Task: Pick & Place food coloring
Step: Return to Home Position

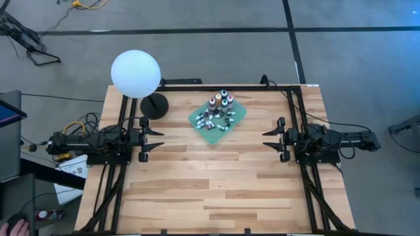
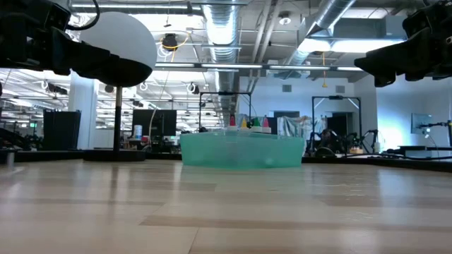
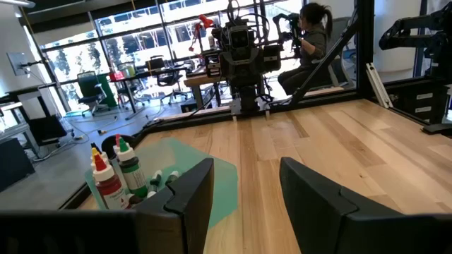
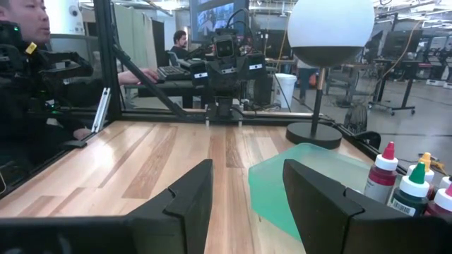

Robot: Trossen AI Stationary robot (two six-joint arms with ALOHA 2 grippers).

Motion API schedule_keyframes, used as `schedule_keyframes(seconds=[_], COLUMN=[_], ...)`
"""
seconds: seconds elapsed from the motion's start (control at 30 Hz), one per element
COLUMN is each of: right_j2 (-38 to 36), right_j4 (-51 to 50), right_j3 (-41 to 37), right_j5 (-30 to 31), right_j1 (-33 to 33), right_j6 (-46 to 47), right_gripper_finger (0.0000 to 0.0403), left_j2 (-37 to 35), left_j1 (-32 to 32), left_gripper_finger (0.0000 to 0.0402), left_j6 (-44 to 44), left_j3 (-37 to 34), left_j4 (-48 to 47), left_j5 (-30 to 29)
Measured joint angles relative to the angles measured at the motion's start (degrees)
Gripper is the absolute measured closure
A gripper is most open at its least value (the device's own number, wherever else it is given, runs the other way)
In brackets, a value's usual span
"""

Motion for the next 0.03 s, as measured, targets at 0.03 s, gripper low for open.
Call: schedule_keyframes(seconds=[0.03], right_j2=[0.0], right_j4=[0.0], right_j3=[0.0], right_j5=[0.0], right_j1=[0.0], right_j6=[0.0], right_gripper_finger=[0.0238], left_j2=[0.0], left_j1=[0.0], left_gripper_finger=[0.0244], left_j6=[0.0], left_j3=[0.0], left_j4=[0.0], left_j5=[0.0])
